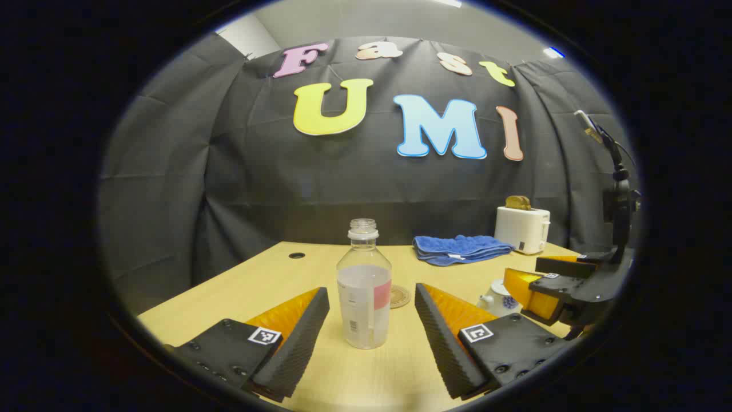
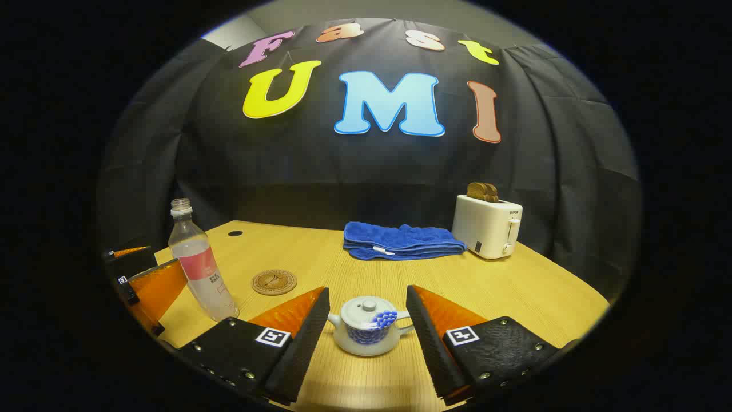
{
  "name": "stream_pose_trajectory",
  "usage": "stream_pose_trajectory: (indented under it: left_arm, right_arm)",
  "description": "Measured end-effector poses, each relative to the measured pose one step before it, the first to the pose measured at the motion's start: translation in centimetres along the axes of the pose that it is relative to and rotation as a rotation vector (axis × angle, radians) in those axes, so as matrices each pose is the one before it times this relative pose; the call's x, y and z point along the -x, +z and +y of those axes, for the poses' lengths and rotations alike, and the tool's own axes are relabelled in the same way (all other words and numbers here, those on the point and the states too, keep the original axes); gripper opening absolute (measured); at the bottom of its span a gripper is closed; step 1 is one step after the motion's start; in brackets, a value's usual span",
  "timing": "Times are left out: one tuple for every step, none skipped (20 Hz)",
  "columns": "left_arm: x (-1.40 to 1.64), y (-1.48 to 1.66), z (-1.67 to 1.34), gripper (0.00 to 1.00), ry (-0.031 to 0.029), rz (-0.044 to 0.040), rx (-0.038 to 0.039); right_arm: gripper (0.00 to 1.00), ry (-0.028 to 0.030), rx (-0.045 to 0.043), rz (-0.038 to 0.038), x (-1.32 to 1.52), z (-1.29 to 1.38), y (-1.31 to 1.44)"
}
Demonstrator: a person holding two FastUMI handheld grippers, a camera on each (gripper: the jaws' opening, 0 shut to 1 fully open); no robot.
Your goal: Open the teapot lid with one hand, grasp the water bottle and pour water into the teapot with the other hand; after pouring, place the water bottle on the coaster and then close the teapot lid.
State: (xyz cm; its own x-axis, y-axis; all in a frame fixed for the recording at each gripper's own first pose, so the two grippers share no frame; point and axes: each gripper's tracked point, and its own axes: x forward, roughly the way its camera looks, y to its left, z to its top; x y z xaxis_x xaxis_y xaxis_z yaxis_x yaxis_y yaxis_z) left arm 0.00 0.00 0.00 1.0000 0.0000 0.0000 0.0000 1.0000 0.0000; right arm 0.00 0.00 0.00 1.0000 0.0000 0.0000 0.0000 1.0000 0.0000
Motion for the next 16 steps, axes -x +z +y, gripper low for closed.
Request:
stream_pose_trajectory:
  left_arm:
    - [0.032, -0.187, 0.039, 1.0, 0.00033, -0.00038, 0.0014]
    - [-0.023, 0.02, -0.003, 1.0, -0.00068, 0.00062, 0.00165]
    - [-0.015, -0.117, 0.01, 1.0, -0.00021, -0.00066, 0.00179]
    - [0.049, 0.126, 0.001, 1.0, -0.00045, 0.00025, 0.00113]
    - [-0.033, -0.052, -0.019, 1.0, 0.00023, -0.00039, 0.00018]
    - [-0.042, 0.117, 0.057, 1.0, 0.0015, -0.00041, -0.0011]
    - [-0.015, -0.122, 0.04, 1.0, 0.00031, -0.00004, -0.00062]
    - [0.017, 0.038, -0.017, 1.0, -0.00051, 0.00084, -0.00004]
    - [-0.034, -0.111, -0.03, 1.0, -0.00046, 0.0008, 0.00019]
    - [-0.028, -0.019, -0.033, 1.0, -0.00004, 0.00167, 0.00029]
    - [0.006, -0.164, -0.044, 1.0, -0.00107, 0.0019, 0.00103]
    - [0.053, 0.01, 0.024, 1.0, 0.00007, 0.00089, 0.00074]
    - [-0.017, -0.106, 0.034, 1.0, 0.0007, 0.00162, 0.00023]
    - [-0.113, 0.097, 0.09, 1.0, 0.0017, -0.00005, 0.00085]
    - [-0.008, -0.15, 0.043, 1.0, 0.00108, 0.00095, 0.00088]
    - [-0.006, 0.037, 0.05, 1.0, 0.00012, 0.00068, 0.00095]
  right_arm:
    - [0.84, 0.001, -0.00041, 0.00077, -0.02, 0.017, -0.075]
    - [0.84, 0.00073, -0.00221, 0.00038, -0.006, 0.003, 0.06]
    - [0.84, -0.00024, -0.0015, 0.00027, -0.026, 0.0, -0.066]
    - [0.84, -0.0016, -0.00027, 0.00058, -0.057, -0.018, 0.011]
    - [0.84, 0.00059, -0.00093, 0.00054, -0.08, -0.021, -0.124]
    - [0.84, 0.00086, -0.00158, 0.00114, -0.004, 0.005, -0.018]
    - [0.84, 0.00193, -0.0007, 0.00161, -0.026, 0.026, -0.035]
    - [0.84, 0.00031, -0.00079, 0.0024, -0.008, -0.003, 0.01]
    - [0.84, 0.00179, -0.00294, 0.00172, -0.045, -0.042, -0.13]
    - [0.84, 0.00045, -0.00212, 0.00254, -0.048, -0.031, -0.074]
    - [0.84, 0.00016, -0.00055, 0.0021, -0.072, 0.007, -0.102]
    - [0.84, 0.00417, -0.00073, 0.00097, -0.031, 0.112, 0.015]
    - [0.84, -0.00998, 0.00124, 0.00132, -0.229, -0.333, -0.166]
    - [0.77, 0.00185, -0.00298, 0.00179, -0.184, 0.053, 0.076]
    - [0.69, -0.0007, 0.00087, 0.00107, -0.005, -0.01, -0.179]
    - [0.69, -0.0013, 0.00426, 0.00184, -0.187, 0.013, -0.018]
